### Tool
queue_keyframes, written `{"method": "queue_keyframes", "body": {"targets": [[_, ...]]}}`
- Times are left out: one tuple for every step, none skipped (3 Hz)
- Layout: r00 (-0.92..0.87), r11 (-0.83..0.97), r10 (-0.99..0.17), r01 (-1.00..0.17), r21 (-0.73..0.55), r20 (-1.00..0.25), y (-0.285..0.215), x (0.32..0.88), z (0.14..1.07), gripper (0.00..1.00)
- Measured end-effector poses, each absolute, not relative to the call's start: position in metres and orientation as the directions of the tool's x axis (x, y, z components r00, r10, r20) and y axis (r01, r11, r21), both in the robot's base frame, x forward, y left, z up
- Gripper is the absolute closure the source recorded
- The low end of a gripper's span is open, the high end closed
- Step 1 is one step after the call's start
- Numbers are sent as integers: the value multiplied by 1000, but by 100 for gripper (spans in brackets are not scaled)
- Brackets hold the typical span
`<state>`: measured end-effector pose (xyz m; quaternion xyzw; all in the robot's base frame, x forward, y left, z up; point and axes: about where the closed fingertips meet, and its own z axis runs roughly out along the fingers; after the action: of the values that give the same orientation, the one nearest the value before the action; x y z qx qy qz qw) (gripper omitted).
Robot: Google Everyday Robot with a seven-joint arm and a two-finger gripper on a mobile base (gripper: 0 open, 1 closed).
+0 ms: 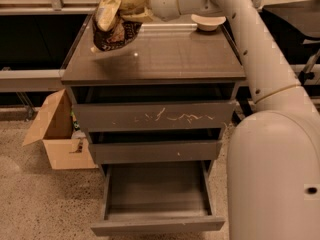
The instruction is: Place brown chip bag into bottom drawer
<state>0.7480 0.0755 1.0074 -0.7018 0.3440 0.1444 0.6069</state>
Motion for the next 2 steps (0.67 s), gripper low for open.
{"method": "queue_keyframes", "body": {"targets": [[772, -75, -281, -610, -789, -570, 77, 708, 1049, 100], [780, -108, -238, -614, -782, -579, 83, 666, 1071, 100]]}}
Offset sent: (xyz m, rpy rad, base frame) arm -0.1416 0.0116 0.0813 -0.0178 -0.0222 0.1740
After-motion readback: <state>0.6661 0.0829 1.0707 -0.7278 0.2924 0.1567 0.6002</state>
